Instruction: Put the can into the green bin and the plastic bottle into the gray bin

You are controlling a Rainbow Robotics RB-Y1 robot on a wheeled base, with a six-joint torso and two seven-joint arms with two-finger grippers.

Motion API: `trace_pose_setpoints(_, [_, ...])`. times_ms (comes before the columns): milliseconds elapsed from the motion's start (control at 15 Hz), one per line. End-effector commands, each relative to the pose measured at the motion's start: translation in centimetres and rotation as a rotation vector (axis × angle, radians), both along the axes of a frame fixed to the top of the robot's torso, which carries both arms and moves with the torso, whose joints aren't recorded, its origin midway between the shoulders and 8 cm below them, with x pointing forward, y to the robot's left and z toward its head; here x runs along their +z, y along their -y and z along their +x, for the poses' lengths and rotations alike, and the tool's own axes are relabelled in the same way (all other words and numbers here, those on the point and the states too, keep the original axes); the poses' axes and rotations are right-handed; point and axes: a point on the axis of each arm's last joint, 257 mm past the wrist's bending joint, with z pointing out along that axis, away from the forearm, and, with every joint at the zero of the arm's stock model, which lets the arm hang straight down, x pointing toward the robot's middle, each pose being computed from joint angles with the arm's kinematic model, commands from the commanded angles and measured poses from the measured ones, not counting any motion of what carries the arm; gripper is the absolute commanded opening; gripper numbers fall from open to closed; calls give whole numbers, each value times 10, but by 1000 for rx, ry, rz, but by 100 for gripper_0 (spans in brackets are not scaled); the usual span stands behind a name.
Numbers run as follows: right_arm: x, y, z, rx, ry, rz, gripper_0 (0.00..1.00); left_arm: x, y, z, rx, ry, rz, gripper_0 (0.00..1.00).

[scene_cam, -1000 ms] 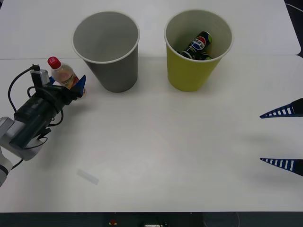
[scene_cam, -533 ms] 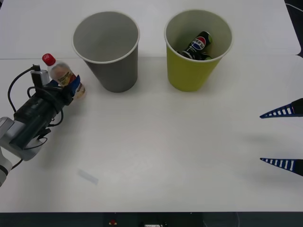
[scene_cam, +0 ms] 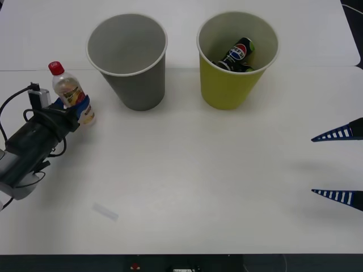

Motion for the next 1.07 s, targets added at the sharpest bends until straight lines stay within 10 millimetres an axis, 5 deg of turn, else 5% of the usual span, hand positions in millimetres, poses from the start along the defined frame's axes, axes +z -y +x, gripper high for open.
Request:
trace_pose_setpoints(67, [0,0,0,0,0,0,100,5,-6,-18,-19,-18,1,0])
trace_pose_setpoints(600, [0,0,0,0,0,0,100,43,-11,-76,-105,-121,-49,0])
trace_pose_setpoints(1067, [0,0,0,0,0,0,100,104,-5,-114,-156,-289,-54,0])
